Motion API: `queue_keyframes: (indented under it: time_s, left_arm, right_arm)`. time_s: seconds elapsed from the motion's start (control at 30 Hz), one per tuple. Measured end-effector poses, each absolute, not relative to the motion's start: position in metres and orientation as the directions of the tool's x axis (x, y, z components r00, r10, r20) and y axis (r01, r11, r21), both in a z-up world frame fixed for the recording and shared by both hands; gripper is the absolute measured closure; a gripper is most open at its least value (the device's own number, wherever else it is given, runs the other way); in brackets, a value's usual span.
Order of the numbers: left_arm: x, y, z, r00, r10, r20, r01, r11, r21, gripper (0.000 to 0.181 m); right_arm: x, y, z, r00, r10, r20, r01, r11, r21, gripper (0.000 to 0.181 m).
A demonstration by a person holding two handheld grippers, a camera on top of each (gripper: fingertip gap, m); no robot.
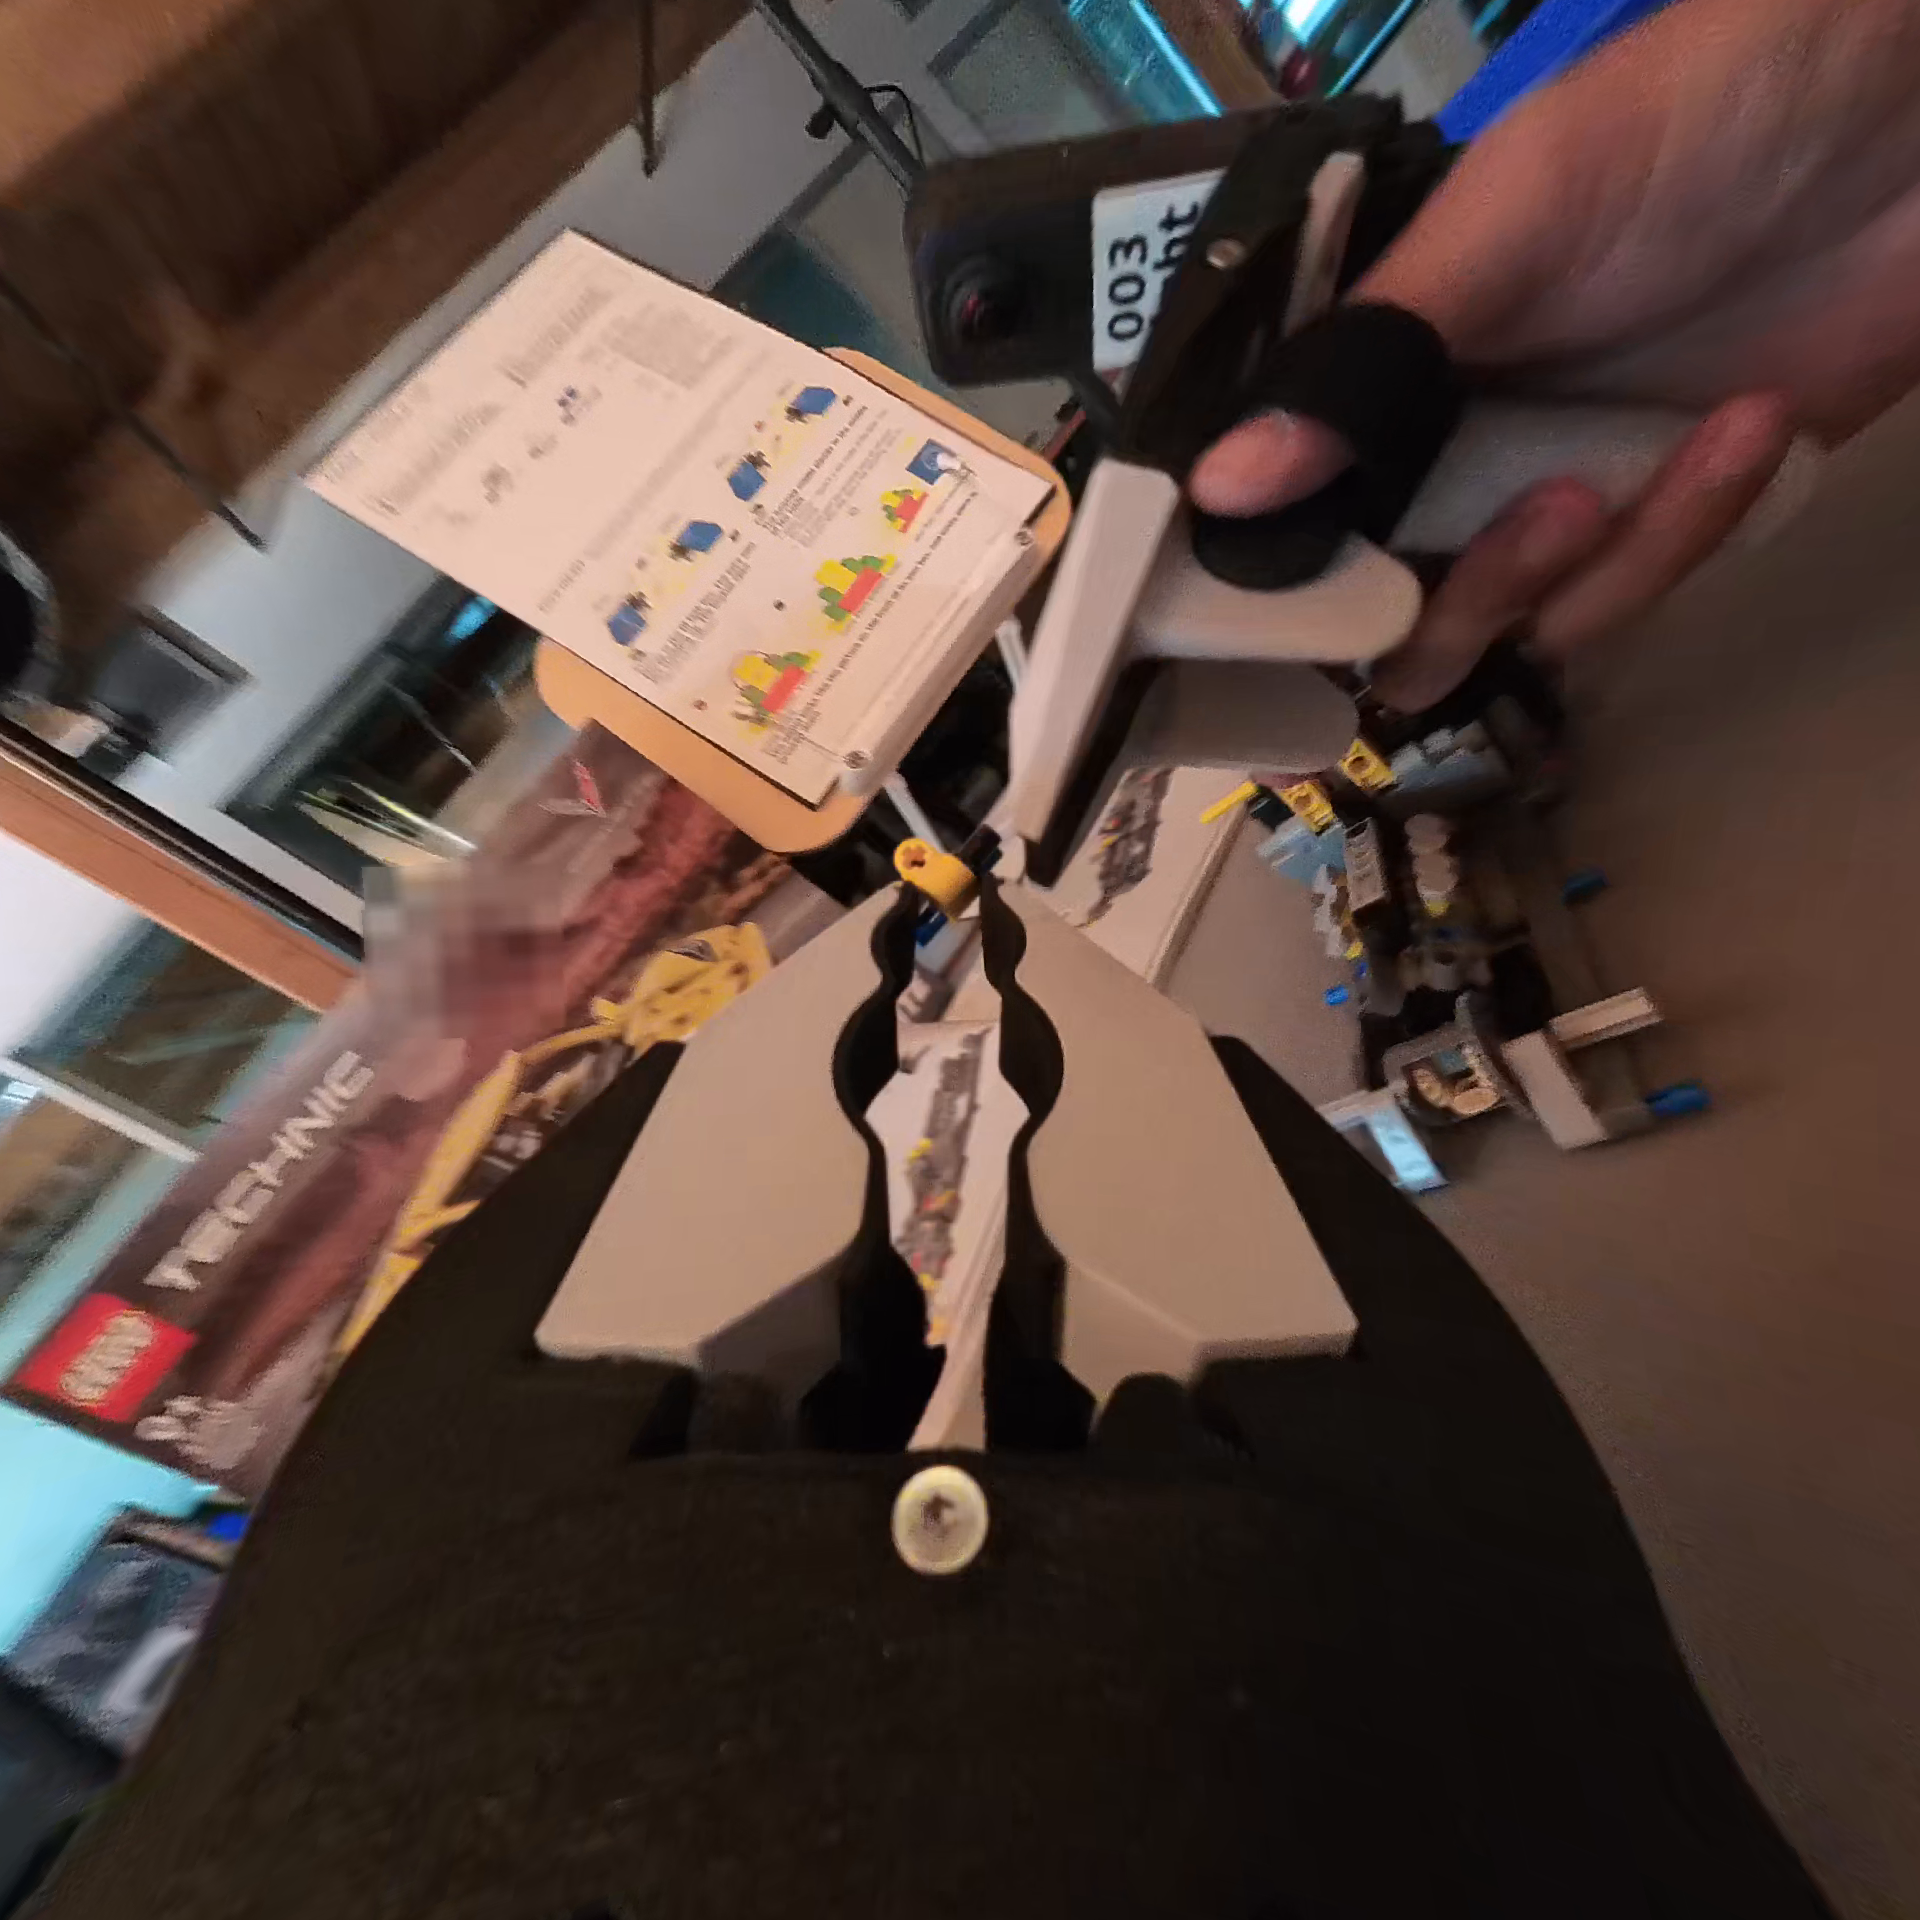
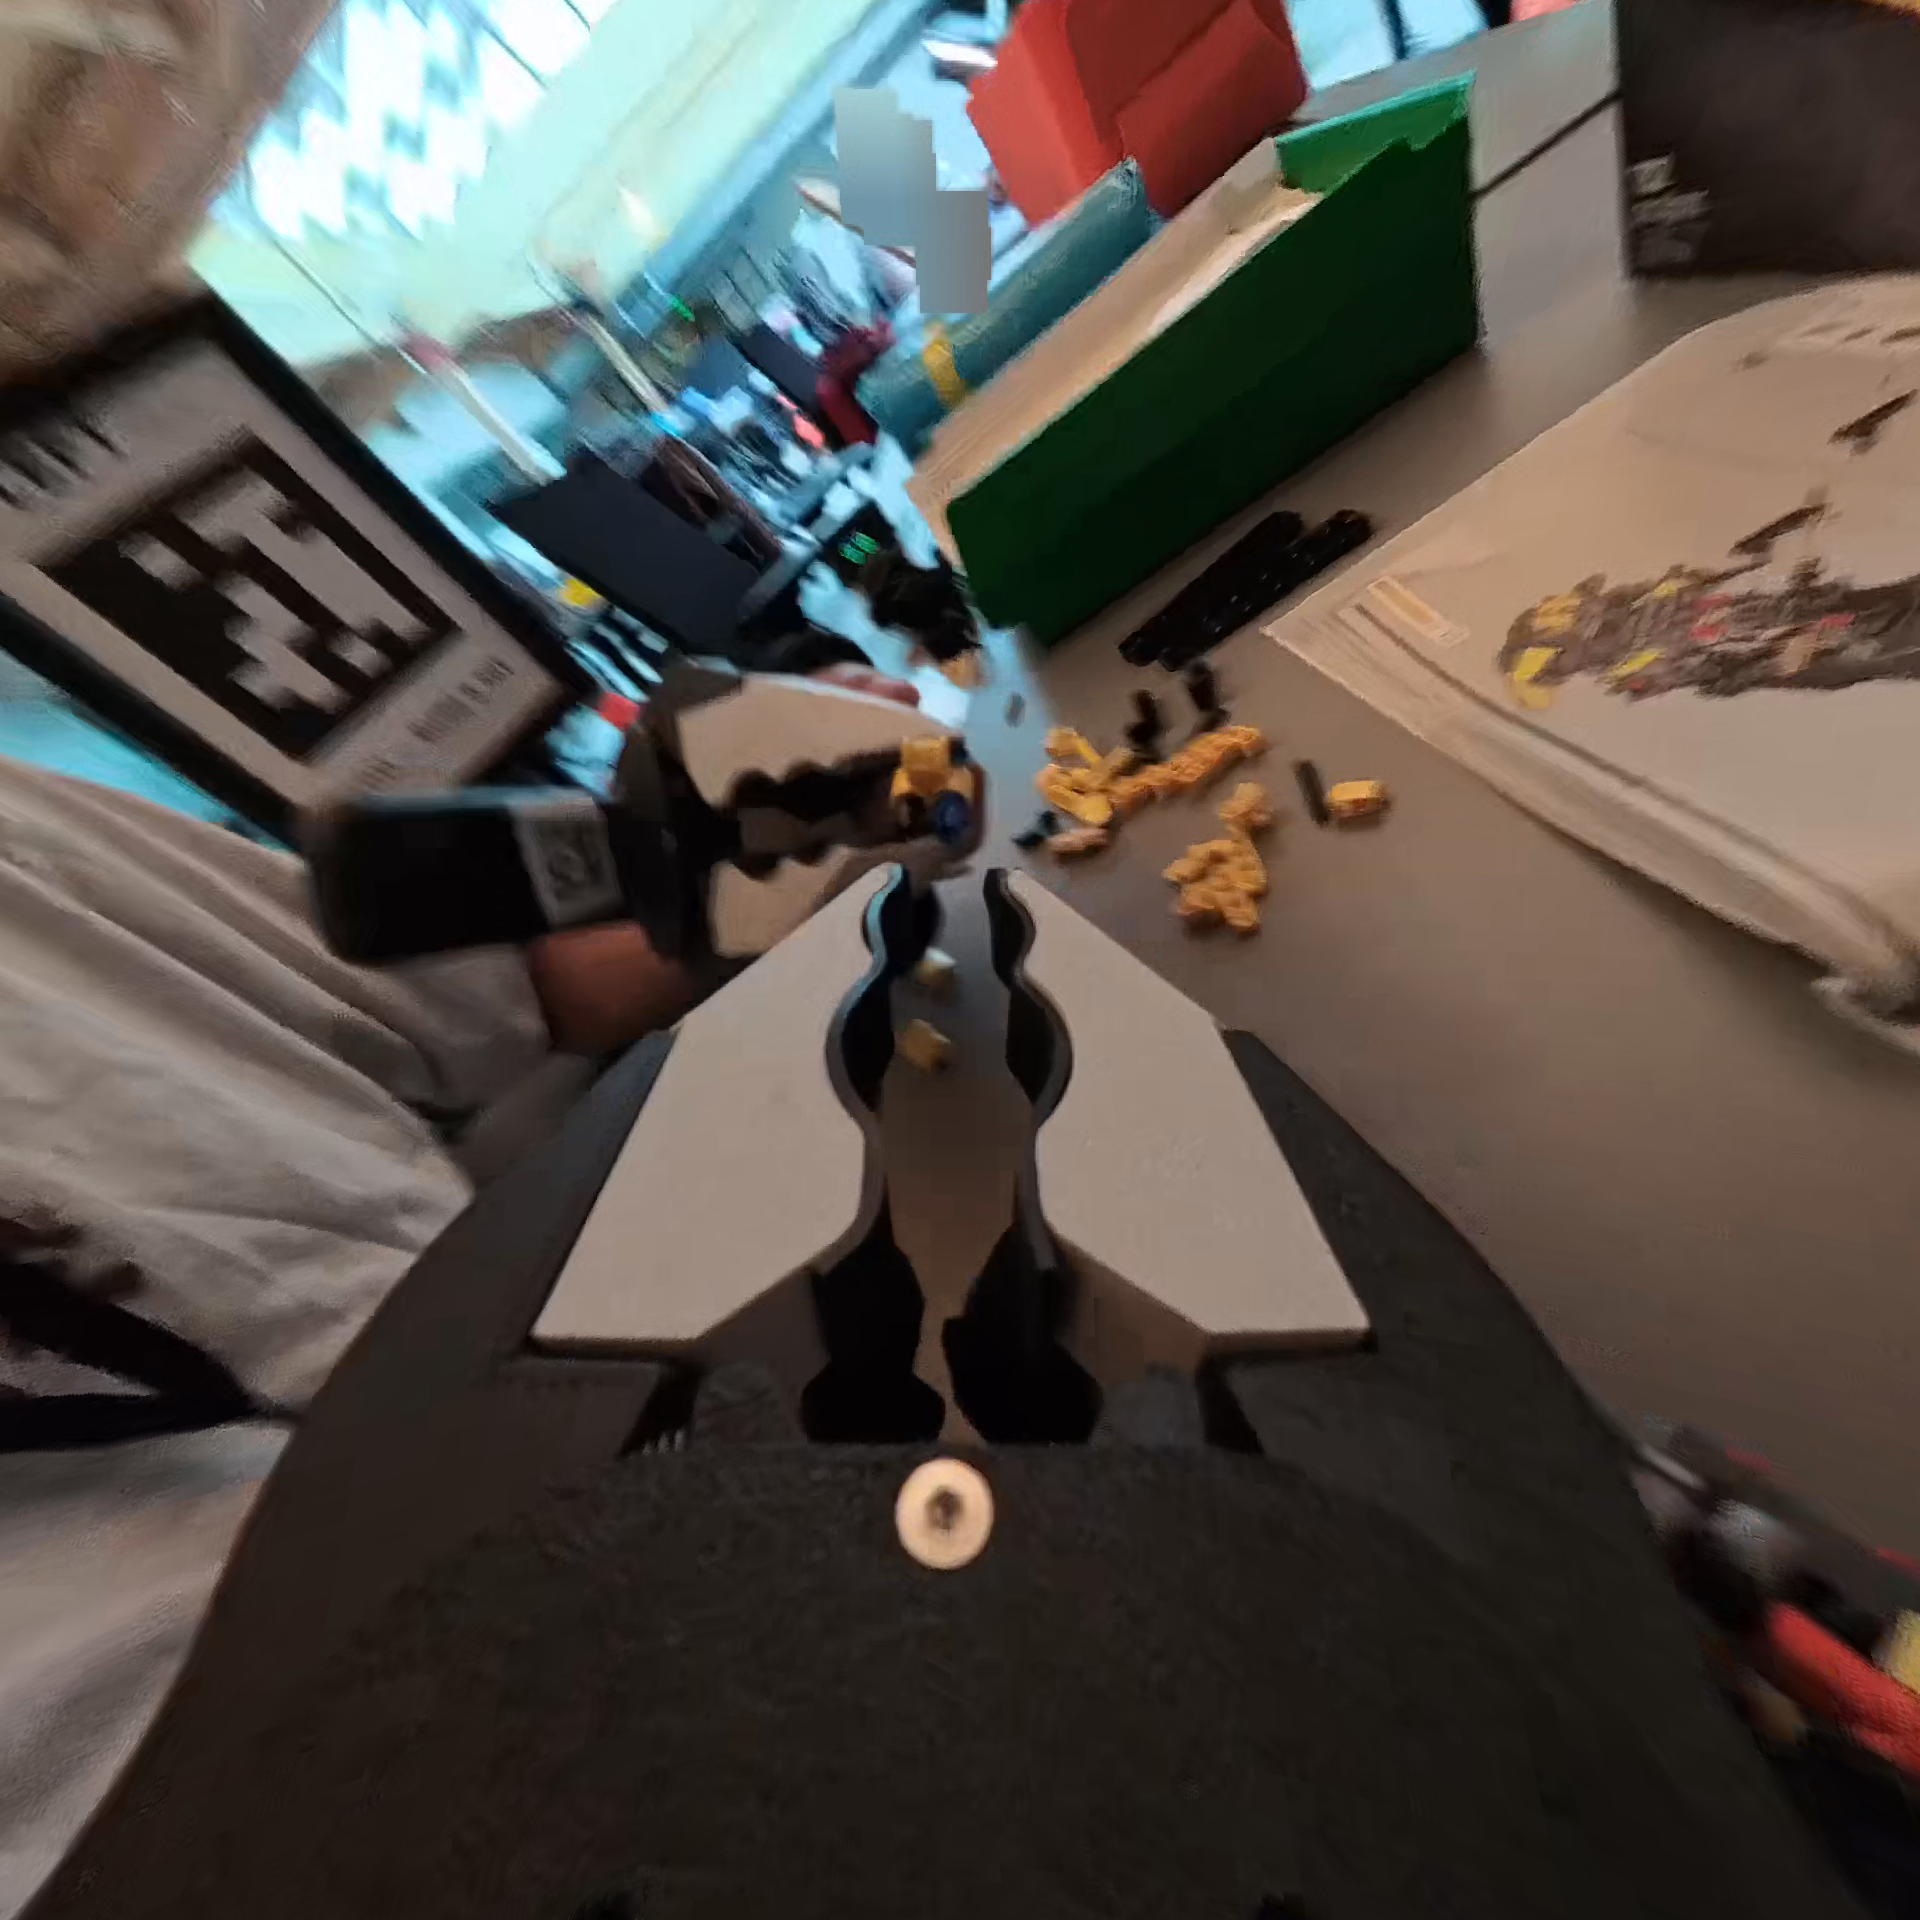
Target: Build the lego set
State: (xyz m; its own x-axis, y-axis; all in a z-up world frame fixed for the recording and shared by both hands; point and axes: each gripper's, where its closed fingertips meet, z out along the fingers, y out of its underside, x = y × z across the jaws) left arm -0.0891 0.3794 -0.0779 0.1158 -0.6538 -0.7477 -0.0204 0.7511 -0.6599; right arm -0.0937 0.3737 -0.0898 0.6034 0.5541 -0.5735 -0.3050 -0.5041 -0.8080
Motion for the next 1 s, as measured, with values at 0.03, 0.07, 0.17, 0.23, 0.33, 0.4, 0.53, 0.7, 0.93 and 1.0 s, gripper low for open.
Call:
queue_keyframes:
  time_s: [0.03,0.07,0.17,0.23,0.33,0.4,0.53,0.7,0.93,1.0]
  left_arm:
    - [-0.09,0.378,-0.077,0.137,-0.617,-0.775,-0.025,0.78,-0.626,0.168]
    - [-0.09,0.377,-0.075,0.152,-0.593,-0.791,-0.024,0.798,-0.602,0.168]
    - [-0.092,0.376,-0.069,0.193,-0.542,-0.818,-0.015,0.832,-0.554,0.168]
    - [-0.093,0.373,-0.067,0.214,-0.492,-0.844,-0.013,0.862,-0.506,0.168]
    - [-0.096,0.367,-0.063,0.258,-0.389,-0.885,-0.013,0.914,-0.405,0.168]
    - [-0.096,0.363,-0.064,0.269,-0.337,-0.902,-0.021,0.935,-0.355,0.168]
    - [-0.098,0.359,-0.06,0.309,-0.236,-0.921,-0.032,0.965,-0.258,0.169]
    - [-0.094,0.362,-0.067,0.306,-0.168,-0.937,-0.106,0.972,-0.209,0.168]
    - [-0.085,0.368,-0.084,0.222,-0.3,-0.928,-0.135,0.933,-0.334,0.167]
    - [-0.084,0.373,-0.084,0.211,-0.402,-0.891,-0.135,0.891,-0.434,0.167]
  right_arm:
    - [-0.097,0.372,-0.083,0.533,0.565,-0.629,-0.362,-0.52,-0.774,0.166]
    - [-0.098,0.371,-0.079,0.479,0.572,-0.666,-0.401,-0.532,-0.745,0.166]
    - [-0.099,0.368,-0.073,0.405,0.586,-0.702,-0.437,-0.55,-0.711,0.17]
    - [-0.1,0.367,-0.073,0.374,0.579,-0.725,-0.453,-0.567,-0.687,0.17]
    - [-0.103,0.364,-0.069,0.28,0.578,-0.767,-0.481,-0.607,-0.633,0.17]
    - [-0.104,0.362,-0.069,0.23,0.569,-0.789,-0.487,-0.635,-0.6,0.171]
    - [-0.105,0.36,-0.067,0.164,0.557,-0.814,-0.504,-0.662,-0.554,0.177]
    - [-0.102,0.362,-0.073,0.228,0.542,-0.809,-0.491,-0.653,-0.576,0.178]
    - [-0.082,0.371,-0.078,0.38,0.509,-0.772,-0.511,-0.581,-0.634,0.178]
    - [-0.073,0.374,-0.081,0.483,0.489,-0.726,-0.491,-0.536,-0.687,0.178]
